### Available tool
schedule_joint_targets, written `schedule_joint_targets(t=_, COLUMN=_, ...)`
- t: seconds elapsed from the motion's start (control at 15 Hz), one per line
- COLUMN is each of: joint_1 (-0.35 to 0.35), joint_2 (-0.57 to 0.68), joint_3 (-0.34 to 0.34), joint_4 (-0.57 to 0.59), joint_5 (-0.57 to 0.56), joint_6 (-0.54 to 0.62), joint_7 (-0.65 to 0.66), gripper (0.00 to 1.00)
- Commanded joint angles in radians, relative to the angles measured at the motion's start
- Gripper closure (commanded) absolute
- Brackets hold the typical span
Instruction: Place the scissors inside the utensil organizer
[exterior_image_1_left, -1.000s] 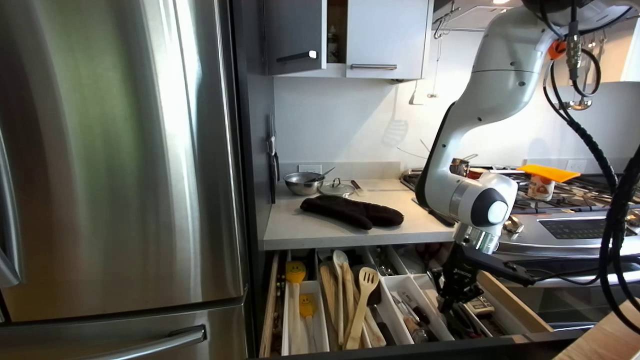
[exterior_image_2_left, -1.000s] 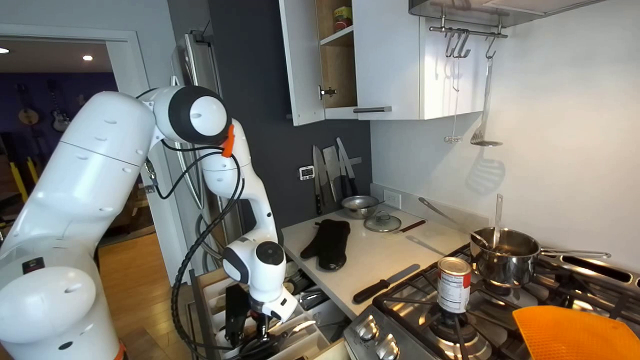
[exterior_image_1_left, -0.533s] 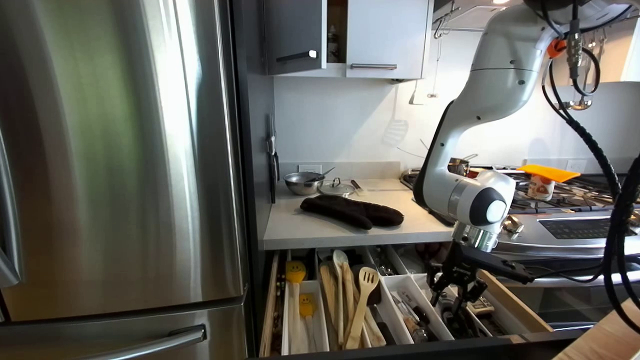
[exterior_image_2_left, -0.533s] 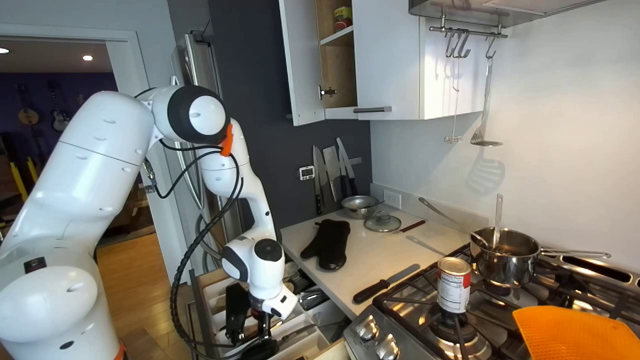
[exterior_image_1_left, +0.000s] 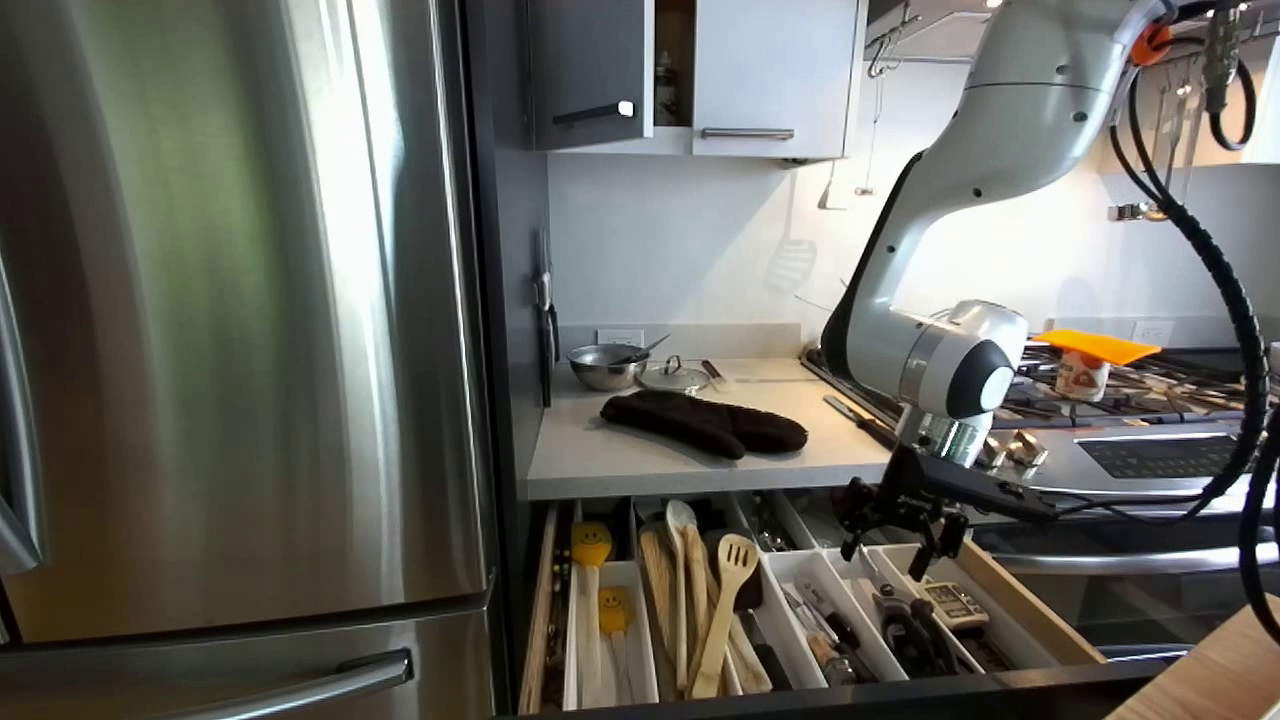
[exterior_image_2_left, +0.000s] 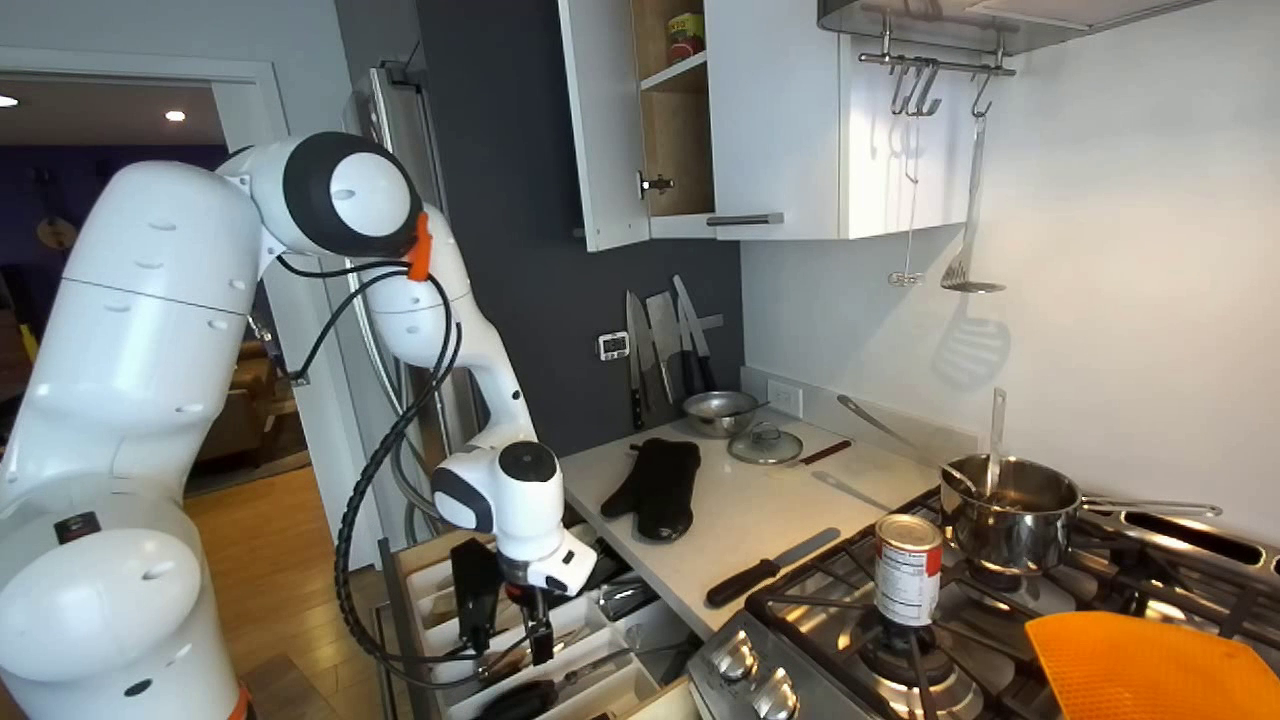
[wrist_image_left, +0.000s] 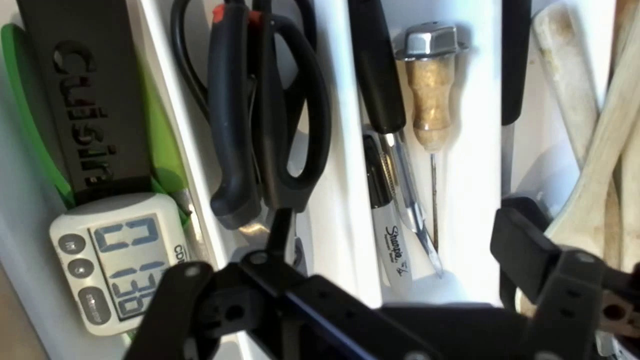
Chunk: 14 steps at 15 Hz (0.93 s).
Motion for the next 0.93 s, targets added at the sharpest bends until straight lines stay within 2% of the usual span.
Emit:
schedule_joint_targets(t=0.0, joint_1=0.033, joint_2=-0.041, joint_3=-0.027, joint_4=-0.039, joint_5=-0.079, joint_6=0.074, joint_7=0.109, gripper=0.0)
schedule_joint_targets(t=0.2, joint_1=0.052, joint_2=-0.028, joint_3=-0.05, joint_4=-0.035, joint_5=-0.138, joint_6=0.137, joint_7=0.173, gripper=0.0)
schedule_joint_targets(t=0.47, joint_1=0.064, joint_2=0.002, joint_3=-0.073, joint_4=-0.004, joint_5=-0.168, joint_6=0.198, joint_7=0.179, gripper=0.0)
schedule_joint_targets(t=0.53, joint_1=0.06, joint_2=0.007, joint_3=-0.075, joint_4=0.005, joint_5=-0.169, joint_6=0.199, joint_7=0.168, gripper=0.25)
schedule_joint_targets(t=0.6, joint_1=0.053, joint_2=0.01, joint_3=-0.074, joint_4=0.014, joint_5=-0.169, joint_6=0.192, joint_7=0.156, gripper=0.26)
schedule_joint_targets(t=0.87, joint_1=0.053, joint_2=0.042, joint_3=-0.083, joint_4=0.042, joint_5=-0.176, joint_6=0.181, joint_7=0.163, gripper=0.58)
